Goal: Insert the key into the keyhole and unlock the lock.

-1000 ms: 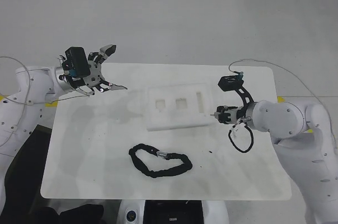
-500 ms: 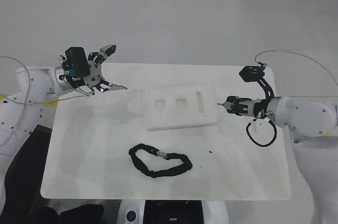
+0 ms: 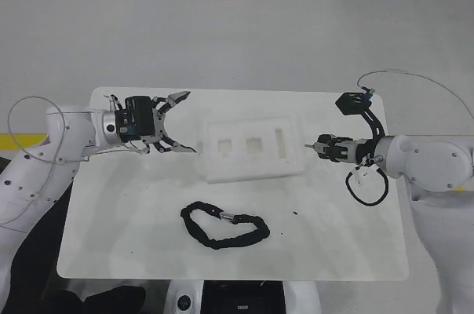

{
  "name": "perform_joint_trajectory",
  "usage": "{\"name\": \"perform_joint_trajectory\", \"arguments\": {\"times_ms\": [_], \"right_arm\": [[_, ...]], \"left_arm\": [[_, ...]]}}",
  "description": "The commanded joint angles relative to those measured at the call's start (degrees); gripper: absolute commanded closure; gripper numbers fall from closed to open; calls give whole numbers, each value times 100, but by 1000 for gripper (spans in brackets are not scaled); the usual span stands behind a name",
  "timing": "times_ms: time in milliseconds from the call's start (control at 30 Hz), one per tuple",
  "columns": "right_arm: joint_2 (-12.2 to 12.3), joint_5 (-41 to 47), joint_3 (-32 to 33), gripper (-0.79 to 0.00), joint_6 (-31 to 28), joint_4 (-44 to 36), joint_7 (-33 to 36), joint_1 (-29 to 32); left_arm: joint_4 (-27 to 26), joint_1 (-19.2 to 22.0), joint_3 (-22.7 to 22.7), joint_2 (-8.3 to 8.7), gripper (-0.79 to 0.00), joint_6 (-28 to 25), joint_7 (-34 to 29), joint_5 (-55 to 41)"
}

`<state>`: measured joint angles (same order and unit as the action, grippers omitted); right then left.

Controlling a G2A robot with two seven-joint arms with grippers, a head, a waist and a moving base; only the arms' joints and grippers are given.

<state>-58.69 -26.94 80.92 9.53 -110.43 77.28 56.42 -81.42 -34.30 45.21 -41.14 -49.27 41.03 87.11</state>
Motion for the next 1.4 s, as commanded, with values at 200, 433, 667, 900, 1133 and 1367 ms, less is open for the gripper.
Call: {"name": "perform_joint_trajectory", "arguments": {"times_ms": [200,433,667,900,1133,1367], "right_arm": [[0,0,0,0,0,0,0,0],[0,0,0,0,0,0,0,0],[0,0,0,0,0,0,0,0],[0,0,0,0,0,0,0,0],[0,0,0,0,0,0,0,0],[0,0,0,0,0,0,0,0]], "left_arm": [[-363,-291,-340,-86,-785,-350,157,390],[-232,-385,-556,-215,-785,-298,87,499],[-169,-238,-813,-344,-785,-874,-169,656],[-169,-238,-813,-344,-785,-874,-169,656],[-169,-238,-813,-344,-785,-874,-169,656],[-344,-437,-1034,-360,-785,-874,-309,600]]}}
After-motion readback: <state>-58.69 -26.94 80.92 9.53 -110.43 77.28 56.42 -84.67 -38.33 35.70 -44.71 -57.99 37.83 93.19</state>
